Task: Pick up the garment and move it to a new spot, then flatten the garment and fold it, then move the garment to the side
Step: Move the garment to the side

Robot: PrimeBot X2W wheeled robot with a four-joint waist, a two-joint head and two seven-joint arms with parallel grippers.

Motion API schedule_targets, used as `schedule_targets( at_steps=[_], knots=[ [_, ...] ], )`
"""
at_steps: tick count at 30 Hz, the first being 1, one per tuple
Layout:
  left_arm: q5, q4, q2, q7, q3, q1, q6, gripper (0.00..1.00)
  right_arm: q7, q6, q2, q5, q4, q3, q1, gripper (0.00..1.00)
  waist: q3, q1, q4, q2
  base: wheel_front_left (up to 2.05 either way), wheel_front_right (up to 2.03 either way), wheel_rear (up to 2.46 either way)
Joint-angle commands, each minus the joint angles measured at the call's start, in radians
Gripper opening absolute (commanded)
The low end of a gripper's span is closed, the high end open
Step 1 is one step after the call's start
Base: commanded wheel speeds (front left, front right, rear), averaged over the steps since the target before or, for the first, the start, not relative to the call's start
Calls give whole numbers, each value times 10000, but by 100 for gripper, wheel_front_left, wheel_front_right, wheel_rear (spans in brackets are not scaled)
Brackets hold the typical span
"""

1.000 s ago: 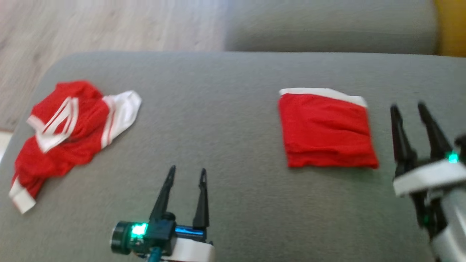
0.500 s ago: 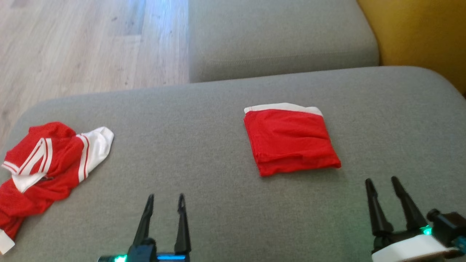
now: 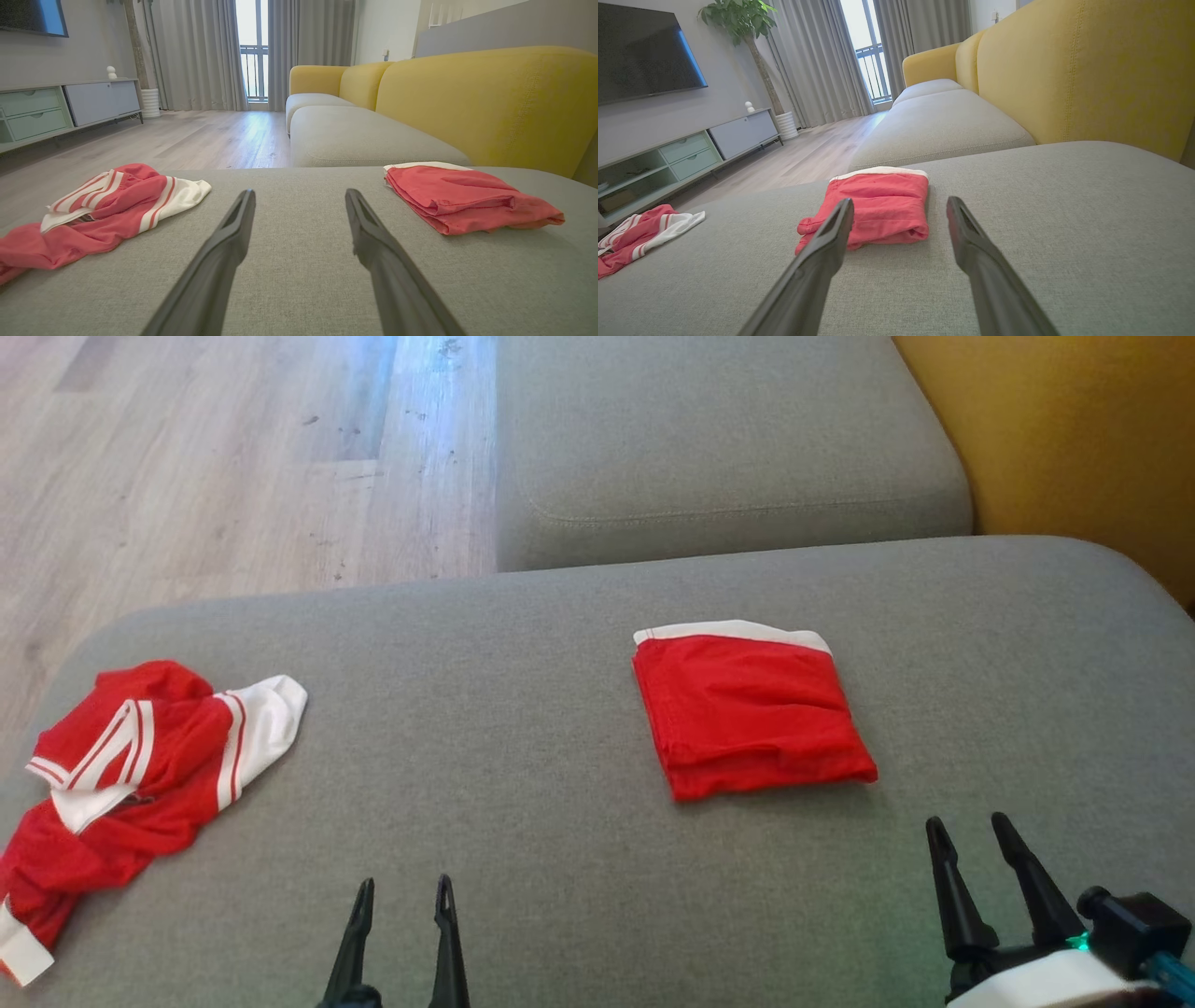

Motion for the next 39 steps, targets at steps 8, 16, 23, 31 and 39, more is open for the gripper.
schedule_targets(
  at_steps=[8, 16, 23, 31, 39],
  knots=[
    [183, -386, -104, -95, 443, -338, -54, 100, -95, -9, -166, -67, -124, 293, -119, 100, -46, 0, 81, -1, 0, 0, 0],
    [199, -391, -121, -95, 441, -337, -46, 100, -95, -9, -206, -34, -59, 361, -124, 100, -12, 0, 91, -1, 0, 0, 0],
    [203, -374, -129, -95, 400, -397, -60, 100, -95, -9, -232, -52, -50, 368, -109, 100, 132, 0, 159, -1, 0, 0, 0],
    [166, -427, -133, -95, 264, -545, -31, 100, -95, -9, -349, 23, 18, 299, -229, 100, 437, 0, 334, -1, 0, 0, 0],
    [132, -456, -134, -95, -2, -873, 23, 100, 184, -9, -766, 839, 759, 680, -1154, 100, 1001, 0, 631, -1, 0, 0, 0]
  ],
)
